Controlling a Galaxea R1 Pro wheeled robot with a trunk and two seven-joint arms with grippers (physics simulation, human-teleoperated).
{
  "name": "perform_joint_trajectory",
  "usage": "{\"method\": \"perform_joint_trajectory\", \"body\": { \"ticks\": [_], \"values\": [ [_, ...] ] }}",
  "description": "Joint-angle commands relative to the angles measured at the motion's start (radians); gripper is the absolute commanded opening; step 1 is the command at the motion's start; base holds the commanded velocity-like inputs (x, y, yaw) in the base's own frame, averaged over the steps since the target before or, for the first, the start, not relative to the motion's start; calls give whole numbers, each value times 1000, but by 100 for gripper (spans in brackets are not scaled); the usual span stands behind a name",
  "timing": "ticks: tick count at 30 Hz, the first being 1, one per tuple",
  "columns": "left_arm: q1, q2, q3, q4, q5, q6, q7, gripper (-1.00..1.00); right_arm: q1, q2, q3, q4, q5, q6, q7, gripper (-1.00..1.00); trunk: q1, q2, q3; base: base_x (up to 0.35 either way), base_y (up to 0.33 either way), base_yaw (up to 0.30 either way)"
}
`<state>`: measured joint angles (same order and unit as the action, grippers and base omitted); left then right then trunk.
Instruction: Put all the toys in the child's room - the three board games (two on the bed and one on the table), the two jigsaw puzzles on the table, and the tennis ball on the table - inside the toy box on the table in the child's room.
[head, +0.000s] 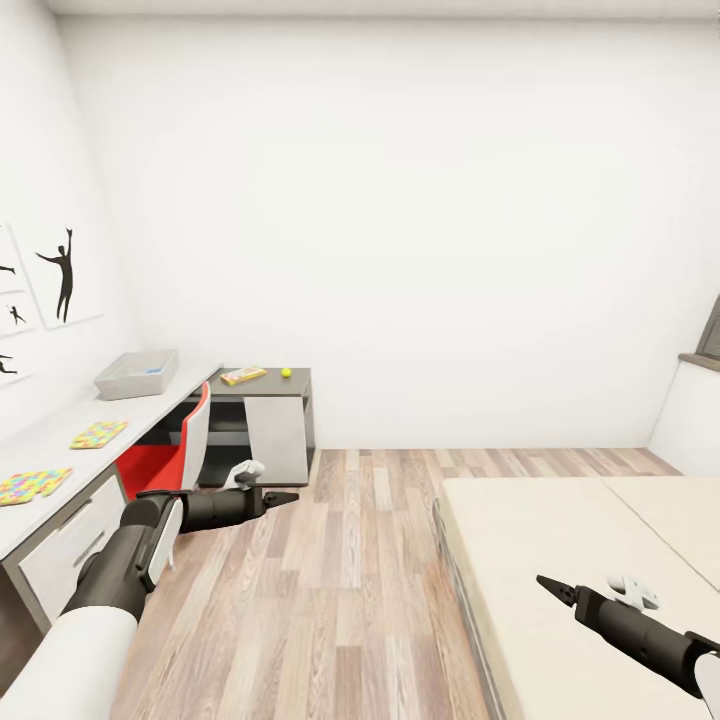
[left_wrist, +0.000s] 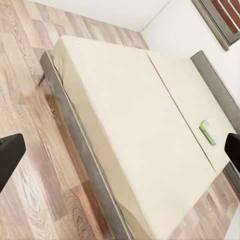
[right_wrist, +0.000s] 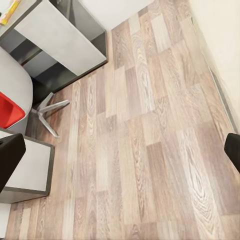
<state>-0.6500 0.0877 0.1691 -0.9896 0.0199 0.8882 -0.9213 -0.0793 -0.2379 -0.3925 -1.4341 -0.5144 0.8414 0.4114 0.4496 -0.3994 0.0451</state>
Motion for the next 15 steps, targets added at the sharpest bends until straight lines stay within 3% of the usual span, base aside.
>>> {"method": "perform_joint_trajectory", "body": {
  "ticks": [1, 15],
  "values": [
    [0, 0, 1, 0, 2, 8, -2, 100, -1, 0, -2, 0, 2, 5, 5, 100, 0, -1, 0, 0, -21, 0],
    [0, 0, 1, 0, 2, 8, -2, 100, -1, 1, -2, 0, 2, 4, 4, 100, 0, -1, 0, -15, -6, 0]
  ]
}}
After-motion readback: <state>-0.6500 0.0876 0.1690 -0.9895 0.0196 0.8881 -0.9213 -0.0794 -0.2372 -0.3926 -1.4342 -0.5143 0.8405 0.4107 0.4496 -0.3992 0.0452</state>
